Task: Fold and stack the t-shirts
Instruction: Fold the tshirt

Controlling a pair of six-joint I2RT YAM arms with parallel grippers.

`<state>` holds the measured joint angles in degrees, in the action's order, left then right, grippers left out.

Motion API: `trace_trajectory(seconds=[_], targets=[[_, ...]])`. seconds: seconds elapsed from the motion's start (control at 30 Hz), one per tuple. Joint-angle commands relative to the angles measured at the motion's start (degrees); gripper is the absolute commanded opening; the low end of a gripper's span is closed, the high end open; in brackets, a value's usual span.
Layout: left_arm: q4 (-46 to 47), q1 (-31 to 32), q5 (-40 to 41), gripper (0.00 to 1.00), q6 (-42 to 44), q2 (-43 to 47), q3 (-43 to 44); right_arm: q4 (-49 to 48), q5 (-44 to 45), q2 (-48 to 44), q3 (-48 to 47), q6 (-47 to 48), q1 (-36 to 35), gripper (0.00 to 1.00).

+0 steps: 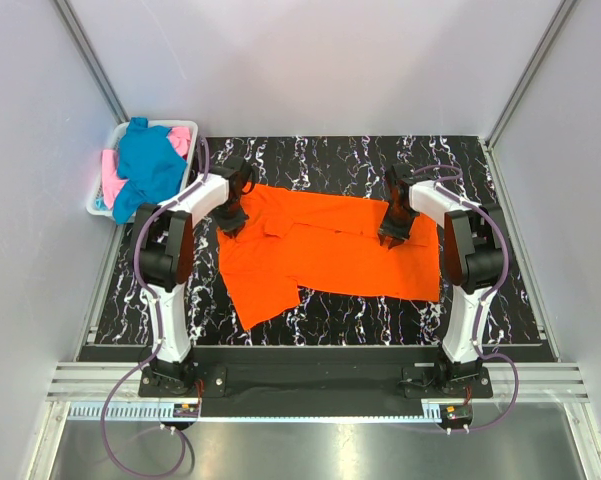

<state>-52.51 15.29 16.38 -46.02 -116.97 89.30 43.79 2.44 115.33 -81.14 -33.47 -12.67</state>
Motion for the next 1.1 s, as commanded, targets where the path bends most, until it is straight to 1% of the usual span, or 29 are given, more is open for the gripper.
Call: trace_trajectory(seconds=[0.0,0.27,0.5,0.8,0.9,0.93,1.03,1.07], targets=[[2.0,0.1,-2.6,0.18,1.1,3.6,-0.6,1.9,2.6,3.1,0.5,0.2,-0.2,0.34],[3.5,0.1,-4.6,0.22,1.8,3.6,-1.8,1.8,2.3,3.1,0.6,0.2,-0.3,0.34],[4.1,0.1,-4.5,0.25,2.0,3.8,-2.5,1.6,2.1,3.0,0.8,0.0,-0.3,0.34],[5.0,0.1,-5.0,0.25,2.0,1.0,-2.7,1.6,2.2,2.5,0.9,0.2,-0.3,0.34],[5.1,0.1,-5.1,0.23,2.2,0.3,-2.7,1.5,2.3,2.4,0.9,0.1,-0.3,0.34],[5.1,0.1,-5.1,0.19,2.2,0.2,-2.7,1.5,2.2,2.4,0.9,0.2,-0.3,0.34],[5.3,0.1,-5.0,0.12,2.3,-0.4,-2.9,1.5,2.3,2.4,0.8,0.3,-0.3,0.34],[5.2,0.1,-4.9,0.07,2.3,-0.6,-2.8,1.5,2.3,2.4,0.8,0.2,-0.3,0.34]])
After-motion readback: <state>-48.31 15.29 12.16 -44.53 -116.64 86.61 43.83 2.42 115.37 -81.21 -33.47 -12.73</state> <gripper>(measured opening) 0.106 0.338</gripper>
